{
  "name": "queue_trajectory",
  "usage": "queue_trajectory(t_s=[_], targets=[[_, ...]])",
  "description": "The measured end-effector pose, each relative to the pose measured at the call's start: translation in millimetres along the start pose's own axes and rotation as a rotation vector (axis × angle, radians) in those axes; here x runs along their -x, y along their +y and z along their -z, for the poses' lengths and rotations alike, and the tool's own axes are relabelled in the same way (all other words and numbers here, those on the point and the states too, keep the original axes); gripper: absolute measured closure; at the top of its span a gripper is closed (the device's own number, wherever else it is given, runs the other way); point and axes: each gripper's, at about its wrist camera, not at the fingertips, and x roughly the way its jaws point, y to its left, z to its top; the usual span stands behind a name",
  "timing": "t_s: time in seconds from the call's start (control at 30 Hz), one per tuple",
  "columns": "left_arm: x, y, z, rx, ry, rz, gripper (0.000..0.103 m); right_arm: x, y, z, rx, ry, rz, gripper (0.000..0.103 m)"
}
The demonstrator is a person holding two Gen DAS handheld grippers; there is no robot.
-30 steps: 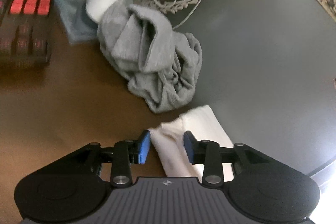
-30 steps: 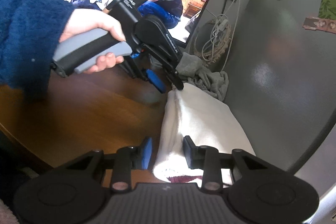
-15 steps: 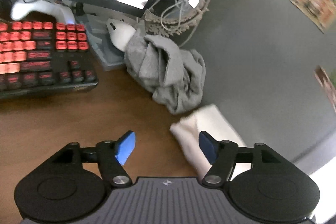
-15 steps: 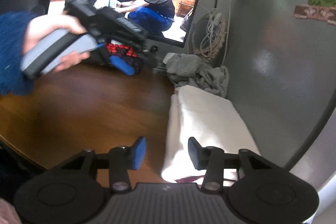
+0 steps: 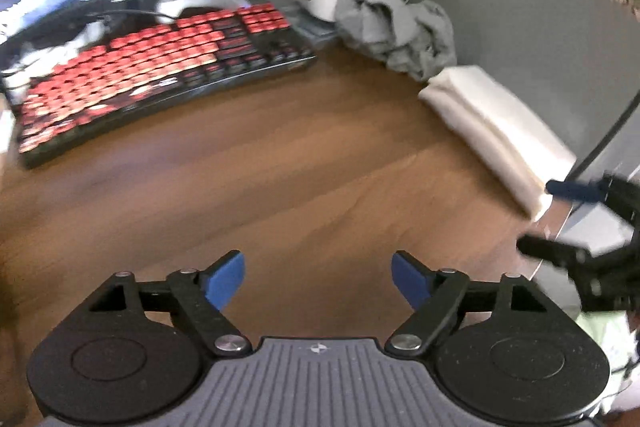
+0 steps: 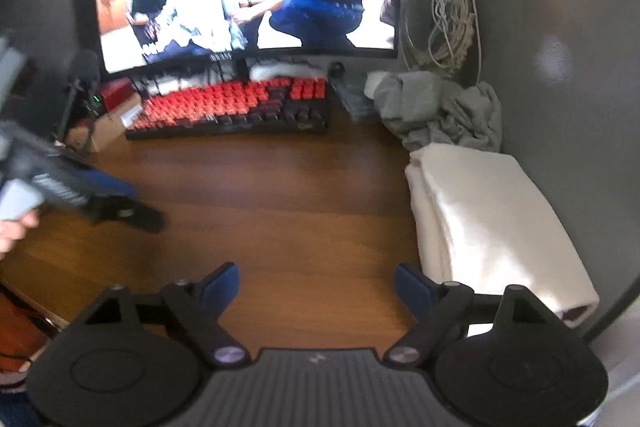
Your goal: Fold clothes
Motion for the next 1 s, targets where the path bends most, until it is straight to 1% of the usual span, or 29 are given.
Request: queue_trajectory(t_s=[0.03, 0.07, 0.13, 0.17, 0.23, 0.3, 0.37, 0.47, 0.53, 0.57, 0.6, 0.67, 0.73, 0.77, 0.83, 0.93, 1.0], targets=[[6.9, 1.4, 3.3, -0.014, -0.004, -0.009, 0.020, 0.1, 5.6, -2.8, 0.001, 0.021, 0.017, 0.017], [13.8, 2.7, 6.6, -0.028, -0.007, -0.018, 0.020, 0.9, 9.4, -5.6, 0.003, 0.037, 0.015, 0.017], [26.0, 4.1, 11.8, -0.055, -0.017, -0.033, 0.021, 3.2, 15.1, -12.9, -0.005, 0.069, -0.001, 0.017], [32.5, 4.1, 14.2, -0.070, -0.011, -0.053, 0.024, 3.4, 17.0, -16.8, -0.011, 0.090, -0.010, 0.017], [46.2, 6.6, 18.7, -0.075, -0.007, -0.078, 0.025, 4.3, 21.9, -25.8, -0.015, 0.123, -0.035, 0.017], [60.4, 11.6, 21.4, -0.041, -0.004, -0.111, 0.024, 5.5, 27.0, -34.6, -0.013, 0.147, -0.059, 0.017], [70.5, 16.3, 21.0, -0.032, 0.027, -0.142, 0.024, 5.1, 33.0, -43.0, 0.005, 0.168, -0.065, 0.017], [85.3, 19.1, 19.4, -0.015, 0.034, -0.178, 0.024, 1.9, 38.0, -55.4, -0.010, 0.221, -0.077, 0.017], [92.5, 23.6, 17.1, 0.020, 0.057, -0.175, 0.024, -0.3, 41.1, -63.5, -0.022, 0.256, -0.086, 0.017], [96.1, 25.9, 15.9, 0.038, 0.069, -0.173, 0.024, -1.1, 41.3, -68.5, -0.033, 0.269, -0.074, 0.017], [99.9, 29.7, 14.6, 0.080, 0.084, -0.181, 0.024, -1.6, 41.4, -73.4, -0.041, 0.281, -0.044, 0.017], [107.4, 33.4, 12.6, 0.121, 0.100, -0.189, 0.024, -1.9, 42.0, -82.1, -0.045, 0.301, 0.014, 0.017], [115.1, 33.3, 10.0, 0.138, 0.118, -0.217, 0.024, -2.0, 42.9, -91.6, -0.042, 0.331, 0.069, 0.017], [119.0, 33.3, 8.8, 0.146, 0.127, -0.231, 0.024, -1.6, 43.2, -96.9, -0.039, 0.362, 0.072, 0.017], [126.2, 32.1, 6.3, 0.158, 0.154, -0.254, 0.024, 2.1, 43.4, -104.6, -0.052, 0.416, 0.034, 0.017], [136.7, 30.5, 1.2, 0.176, 0.180, -0.258, 0.024, 10.9, 45.4, -116.0, -0.082, 0.500, -0.010, 0.017], [145.5, 28.1, -2.4, 0.181, 0.192, -0.264, 0.024, 19.1, 48.7, -123.0, -0.094, 0.534, -0.024, 0.017]])
